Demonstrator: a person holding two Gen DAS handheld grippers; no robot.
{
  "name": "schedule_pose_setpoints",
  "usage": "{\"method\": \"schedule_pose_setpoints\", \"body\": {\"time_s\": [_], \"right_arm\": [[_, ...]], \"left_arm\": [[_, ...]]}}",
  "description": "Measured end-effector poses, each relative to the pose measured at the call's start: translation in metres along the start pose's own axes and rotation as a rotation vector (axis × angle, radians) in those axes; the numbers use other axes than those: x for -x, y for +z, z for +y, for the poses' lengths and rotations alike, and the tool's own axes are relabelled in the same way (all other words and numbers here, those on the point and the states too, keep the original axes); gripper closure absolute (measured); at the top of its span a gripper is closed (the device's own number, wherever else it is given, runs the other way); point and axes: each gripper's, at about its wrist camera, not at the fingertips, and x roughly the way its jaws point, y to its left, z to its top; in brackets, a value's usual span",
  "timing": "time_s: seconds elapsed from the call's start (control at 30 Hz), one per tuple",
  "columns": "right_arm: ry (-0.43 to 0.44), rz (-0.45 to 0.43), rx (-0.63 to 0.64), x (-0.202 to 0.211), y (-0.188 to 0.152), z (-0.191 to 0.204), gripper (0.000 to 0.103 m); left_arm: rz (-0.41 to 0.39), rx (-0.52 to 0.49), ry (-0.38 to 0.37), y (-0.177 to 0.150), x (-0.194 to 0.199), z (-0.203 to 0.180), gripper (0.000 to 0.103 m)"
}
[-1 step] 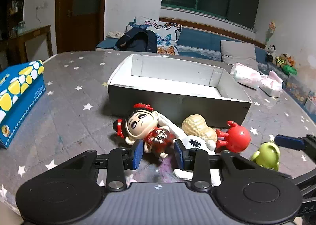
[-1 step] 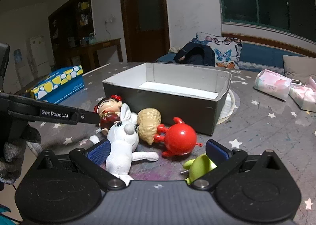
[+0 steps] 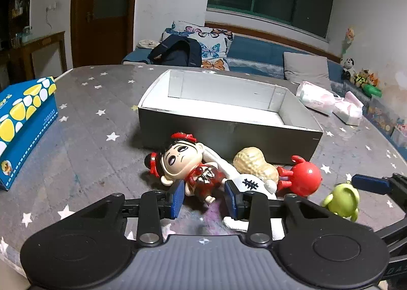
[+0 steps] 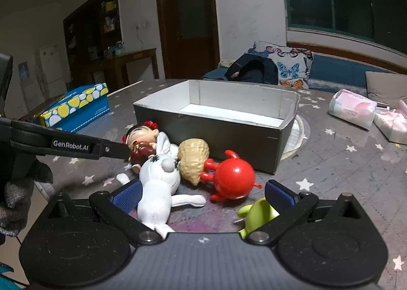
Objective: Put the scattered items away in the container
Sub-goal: 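Grasp the white plush rabbit with the left gripper and lift it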
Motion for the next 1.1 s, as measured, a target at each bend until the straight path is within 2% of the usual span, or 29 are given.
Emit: {"method": "schedule_pose_setpoints", "body": {"time_s": [0.17, 0.3, 0.47, 0.53, 0.73, 0.83, 1.0, 1.1], "right_arm": [[0.015, 0.010, 0.033, -0.002, 0.000, 0.008, 0.000], [0.037, 0.028, 0.061, -0.006, 0.000, 0.014, 0.001], [0.077, 0.063, 0.105, -0.016, -0.002, 0.025, 0.009], [0.086, 0.078, 0.121, -0.021, -0.003, 0.029, 0.017], [0.114, 0.108, 0.127, -0.032, -0.004, 0.033, 0.028], [0.123, 0.125, 0.127, -0.038, -0.005, 0.033, 0.040], [0.135, 0.143, 0.123, -0.044, -0.007, 0.032, 0.051], [0.140, 0.151, 0.117, -0.046, -0.008, 0.031, 0.064]], "left_arm": [[0.006, -0.004, -0.033, 0.000, 0.002, -0.002, 0.066], [0.026, 0.004, -0.090, 0.001, 0.002, -0.004, 0.066], [0.058, 0.010, -0.147, 0.002, -0.004, -0.008, 0.066], [0.070, 0.012, -0.164, 0.003, -0.006, -0.009, 0.066], [0.106, 0.036, -0.215, 0.005, -0.017, -0.007, 0.066], [0.132, 0.060, -0.222, 0.005, -0.025, -0.004, 0.066], [0.179, 0.111, -0.263, 0.005, -0.035, 0.003, 0.066], [0.189, 0.124, -0.278, 0.004, -0.038, 0.005, 0.066]]}}
